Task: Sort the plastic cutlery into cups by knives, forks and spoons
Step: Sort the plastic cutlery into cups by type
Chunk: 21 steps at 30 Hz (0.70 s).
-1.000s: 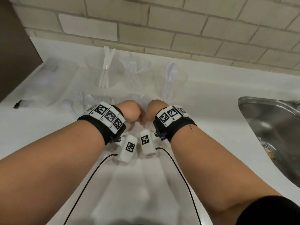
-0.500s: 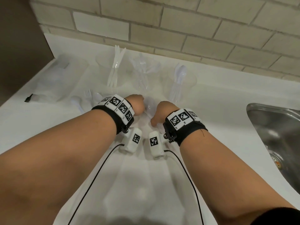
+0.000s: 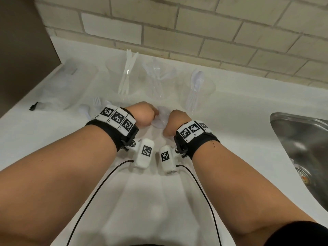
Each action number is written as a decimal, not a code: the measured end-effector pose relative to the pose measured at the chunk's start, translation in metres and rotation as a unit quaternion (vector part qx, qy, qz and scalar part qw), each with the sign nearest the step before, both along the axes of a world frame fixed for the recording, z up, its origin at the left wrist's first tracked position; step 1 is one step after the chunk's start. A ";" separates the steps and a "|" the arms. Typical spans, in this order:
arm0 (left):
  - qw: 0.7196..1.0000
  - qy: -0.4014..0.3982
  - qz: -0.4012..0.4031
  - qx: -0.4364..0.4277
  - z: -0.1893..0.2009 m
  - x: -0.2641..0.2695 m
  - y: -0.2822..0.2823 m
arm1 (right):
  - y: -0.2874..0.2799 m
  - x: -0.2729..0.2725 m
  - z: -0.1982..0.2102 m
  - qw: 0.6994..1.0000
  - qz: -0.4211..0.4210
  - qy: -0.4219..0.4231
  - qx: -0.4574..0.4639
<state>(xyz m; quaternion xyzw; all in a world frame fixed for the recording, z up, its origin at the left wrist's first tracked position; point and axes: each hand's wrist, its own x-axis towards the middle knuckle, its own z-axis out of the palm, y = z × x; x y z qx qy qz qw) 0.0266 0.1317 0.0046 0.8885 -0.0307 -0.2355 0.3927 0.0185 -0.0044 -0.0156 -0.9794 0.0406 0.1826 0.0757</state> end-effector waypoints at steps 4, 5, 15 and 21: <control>0.986 0.034 0.084 -0.142 -0.005 -0.006 0.006 | -0.001 -0.001 -0.003 1.000 0.000 -0.029 0.003; 0.978 0.037 0.106 -0.175 -0.006 -0.008 0.008 | -0.001 -0.002 -0.003 0.999 0.005 -0.035 -0.001; 0.856 0.064 0.262 -0.442 0.000 -0.039 0.030 | -0.018 -0.010 0.023 0.945 -0.067 -0.133 0.292; 0.824 0.264 0.184 -0.467 -0.011 -0.064 0.030 | -0.005 -0.029 0.080 0.706 -0.115 -0.293 0.635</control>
